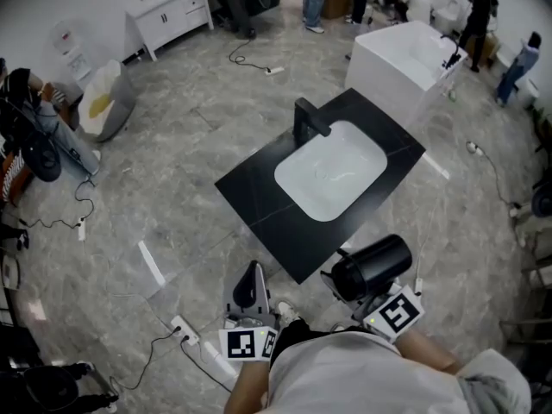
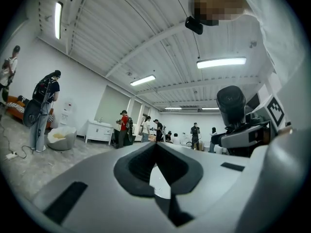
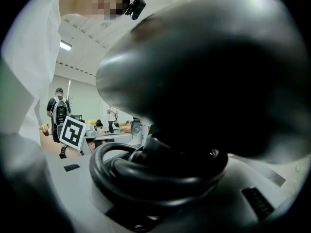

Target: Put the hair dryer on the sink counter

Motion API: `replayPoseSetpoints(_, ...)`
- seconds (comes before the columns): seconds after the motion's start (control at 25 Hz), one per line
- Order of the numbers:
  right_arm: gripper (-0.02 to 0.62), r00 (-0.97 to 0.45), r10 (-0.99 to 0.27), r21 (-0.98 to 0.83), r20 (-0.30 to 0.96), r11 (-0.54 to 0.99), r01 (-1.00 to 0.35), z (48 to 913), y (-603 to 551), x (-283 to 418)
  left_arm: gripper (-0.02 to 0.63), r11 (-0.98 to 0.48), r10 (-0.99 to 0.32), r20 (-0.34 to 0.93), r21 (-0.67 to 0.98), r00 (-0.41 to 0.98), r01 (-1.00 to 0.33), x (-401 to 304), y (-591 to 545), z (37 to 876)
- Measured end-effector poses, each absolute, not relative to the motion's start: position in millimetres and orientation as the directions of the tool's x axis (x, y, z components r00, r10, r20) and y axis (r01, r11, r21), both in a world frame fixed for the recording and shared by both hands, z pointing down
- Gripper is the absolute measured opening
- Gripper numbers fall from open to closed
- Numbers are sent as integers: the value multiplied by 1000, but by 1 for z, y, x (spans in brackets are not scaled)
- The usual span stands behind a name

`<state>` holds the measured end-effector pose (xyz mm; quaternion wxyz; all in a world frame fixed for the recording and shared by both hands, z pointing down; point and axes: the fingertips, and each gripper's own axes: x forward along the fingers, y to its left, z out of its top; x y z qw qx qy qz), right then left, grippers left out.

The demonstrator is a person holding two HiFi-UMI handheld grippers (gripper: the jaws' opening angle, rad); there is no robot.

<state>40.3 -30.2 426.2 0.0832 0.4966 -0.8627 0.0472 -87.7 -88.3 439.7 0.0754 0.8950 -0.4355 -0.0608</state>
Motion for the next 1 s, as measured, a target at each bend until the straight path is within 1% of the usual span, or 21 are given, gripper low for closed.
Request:
replayPoseSetpoints(0.44, 218, -436, -870, -7, 228, 446, -895, 430, -68, 15, 2, -656, -748, -67, 224, 660, -721, -109, -139, 445)
replayPoseSetpoints(0.72, 216, -441, -864, -22, 245, 449, -893, 432, -77, 7, 2, -648, -752, -54, 242, 657, -722, -118, -140, 449)
replayPoseSetpoints(1.0, 216, -477, -848, -48, 231, 480, -876, 436, -89, 12, 2, -620, -777, -41, 217, 628, -754, -122, -142, 447)
